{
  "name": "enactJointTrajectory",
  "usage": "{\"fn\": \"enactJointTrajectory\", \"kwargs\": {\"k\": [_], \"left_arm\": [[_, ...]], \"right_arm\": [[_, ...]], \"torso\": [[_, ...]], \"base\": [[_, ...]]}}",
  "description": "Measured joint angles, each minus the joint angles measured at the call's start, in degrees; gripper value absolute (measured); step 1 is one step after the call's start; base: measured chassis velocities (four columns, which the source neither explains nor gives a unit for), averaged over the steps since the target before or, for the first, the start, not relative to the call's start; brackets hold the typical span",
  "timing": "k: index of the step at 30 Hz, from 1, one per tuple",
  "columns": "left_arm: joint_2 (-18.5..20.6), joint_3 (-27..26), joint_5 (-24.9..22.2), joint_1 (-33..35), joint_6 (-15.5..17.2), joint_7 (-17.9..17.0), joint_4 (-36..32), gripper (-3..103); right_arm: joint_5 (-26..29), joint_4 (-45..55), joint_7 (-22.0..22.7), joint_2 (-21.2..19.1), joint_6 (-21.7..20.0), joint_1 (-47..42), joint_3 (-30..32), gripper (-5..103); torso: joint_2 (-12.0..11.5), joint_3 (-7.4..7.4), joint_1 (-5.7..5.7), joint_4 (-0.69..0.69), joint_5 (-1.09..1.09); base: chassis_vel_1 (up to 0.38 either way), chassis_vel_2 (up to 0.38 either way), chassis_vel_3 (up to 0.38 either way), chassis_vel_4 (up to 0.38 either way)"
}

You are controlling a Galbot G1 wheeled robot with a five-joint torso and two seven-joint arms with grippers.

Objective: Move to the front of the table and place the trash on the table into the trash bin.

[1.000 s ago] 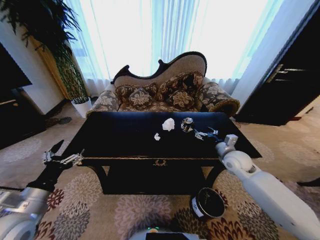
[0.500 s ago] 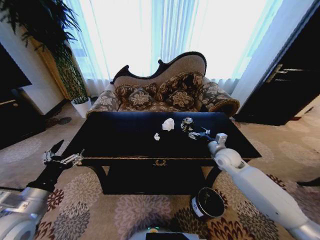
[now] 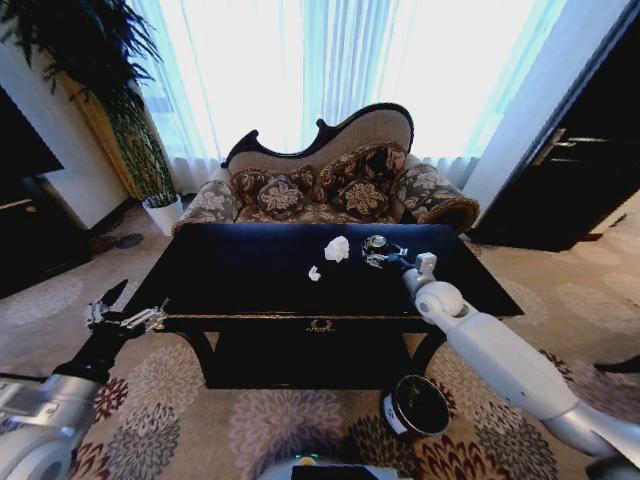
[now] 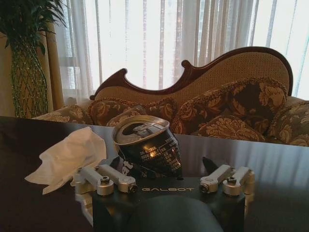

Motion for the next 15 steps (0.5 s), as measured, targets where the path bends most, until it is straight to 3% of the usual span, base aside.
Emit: {"fn": "enactJointTrajectory", "kwargs": {"k": [3,5,9,11,14,15], "left_arm": [[0.0,0.0,0.0,0.0,0.0,0.0,0.0,100],[0.0,0.0,0.0,0.0,0.0,0.0,0.0,100],[0.0,0.0,0.0,0.0,0.0,0.0,0.0,100],[0.0,0.0,0.0,0.0,0.0,0.0,0.0,100],[0.0,0.0,0.0,0.0,0.0,0.0,0.0,100],[0.0,0.0,0.0,0.0,0.0,0.0,0.0,100]], "right_arm": [[-0.2,-0.1,-0.1,0.3,0.3,0.1,-0.2,81],[-0.2,-0.1,-0.1,0.4,0.4,0.1,-0.2,81],[-0.3,0.4,-0.1,0.5,0.6,-0.4,0.0,59],[-0.3,0.5,-0.1,0.5,0.7,-0.5,0.1,59],[-0.3,1.1,-0.1,0.6,0.9,-1.1,0.6,42],[-0.3,1.1,-0.1,0.6,0.9,-1.2,0.7,42]], "torso": [[0.0,0.00,-0.01,0.00,0.00],[0.0,0.00,0.00,0.00,0.00],[0.0,0.00,0.00,0.00,0.00],[0.0,0.00,0.00,0.00,0.00],[0.0,0.00,-0.01,0.00,0.00],[0.0,0.00,0.00,0.00,0.00]], "base": [[0.000,0.000,0.000,0.000],[0.000,0.000,0.000,0.000],[0.000,0.000,0.000,0.000],[0.000,0.000,0.000,0.000],[0.000,0.000,0.000,0.000],[0.000,0.000,0.000,0.000]]}}
